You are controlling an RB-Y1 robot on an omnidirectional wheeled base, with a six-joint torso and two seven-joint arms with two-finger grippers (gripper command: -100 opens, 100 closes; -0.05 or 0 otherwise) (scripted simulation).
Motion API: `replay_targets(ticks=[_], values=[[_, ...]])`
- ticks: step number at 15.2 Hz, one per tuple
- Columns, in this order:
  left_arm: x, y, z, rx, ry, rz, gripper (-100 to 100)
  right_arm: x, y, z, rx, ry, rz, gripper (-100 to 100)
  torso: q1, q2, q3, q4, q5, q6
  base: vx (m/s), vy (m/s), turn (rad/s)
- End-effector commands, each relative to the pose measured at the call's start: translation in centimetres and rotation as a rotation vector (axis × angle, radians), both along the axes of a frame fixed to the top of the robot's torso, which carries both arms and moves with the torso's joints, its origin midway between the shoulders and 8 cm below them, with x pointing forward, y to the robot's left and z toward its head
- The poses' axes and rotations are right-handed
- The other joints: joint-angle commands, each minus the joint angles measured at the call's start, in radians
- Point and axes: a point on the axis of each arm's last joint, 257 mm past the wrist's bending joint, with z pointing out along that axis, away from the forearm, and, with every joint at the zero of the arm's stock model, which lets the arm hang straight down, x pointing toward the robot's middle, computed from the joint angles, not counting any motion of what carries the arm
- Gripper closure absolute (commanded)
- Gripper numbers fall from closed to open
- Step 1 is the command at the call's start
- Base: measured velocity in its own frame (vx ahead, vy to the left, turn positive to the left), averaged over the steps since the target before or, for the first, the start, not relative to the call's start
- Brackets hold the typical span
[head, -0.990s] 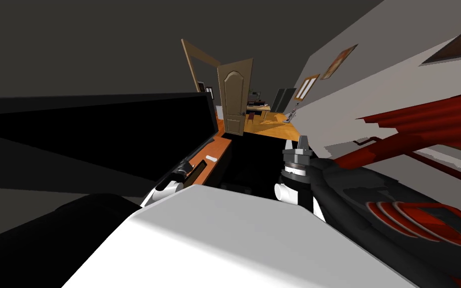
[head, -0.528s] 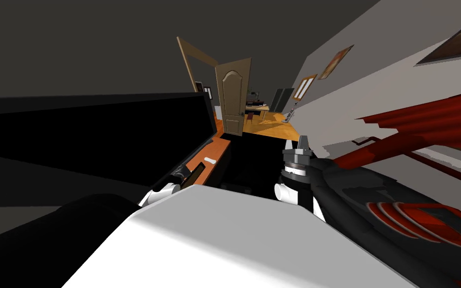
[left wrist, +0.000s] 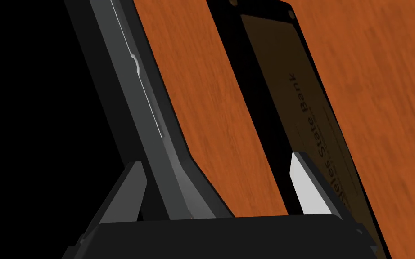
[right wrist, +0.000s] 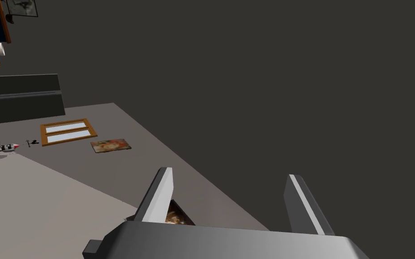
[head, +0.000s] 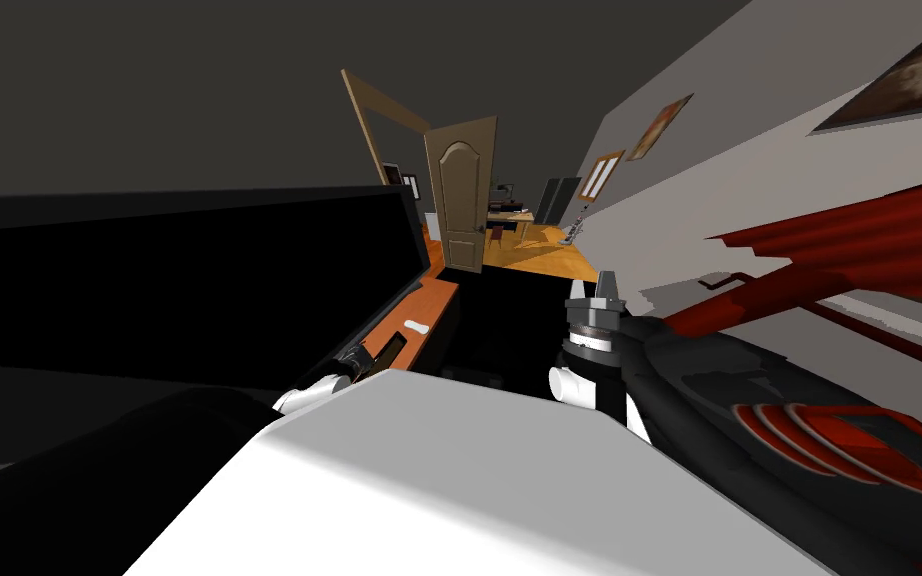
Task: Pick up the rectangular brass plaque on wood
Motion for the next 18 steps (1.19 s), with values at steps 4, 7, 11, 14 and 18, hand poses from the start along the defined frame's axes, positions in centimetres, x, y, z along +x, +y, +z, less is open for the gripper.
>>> replay_targets(ticks=[4, 7, 11, 14, 18], values=[[-3.9, 0.7, -2.0, -0.079, 0.097, 0.082, -100, 0.0, 0.0, 0.0, 0.0, 0.0, 0.0, 0, -0.001, 0.001, 0.001, 0.0, 0.0, 0.0, 0.055, 0.009, -0.03], [-6.1, 1.0, -3.0, -0.12, 0.144, 0.128, -100, 0.0, 0.0, 0.0, 0.0, 0.0, 0.0, 0, 0.0, 0.001, 0.001, 0.0, 0.0, 0.0, 0.057, 0.013, -0.053], [-9.0, 0.8, -4.3, -0.178, 0.224, 0.178, -100, 0.0, 0.0, 0.0, 0.0, 0.0, 0.0, 0, 0.0, 0.001, 0.0, 0.0, 0.0, 0.0, 0.064, 0.014, -0.046], [-11.2, 0.7, -5.1, -0.221, 0.273, 0.223, -100, 0.0, 0.0, 0.0, 0.0, 0.0, 0.0, 0, 0.0, 0.0, 0.0, 0.0, 0.0, 0.0, 0.064, 0.014, -0.041], [-15.0, 0.6, -6.0, -0.295, 0.344, 0.309, -100, 0.0, 0.0, 0.0, 0.0, 0.0, 0.0, 0, 0.0, 0.0, 0.0, 0.0, 0.0, 0.0, 0.063, 0.018, -0.048]])
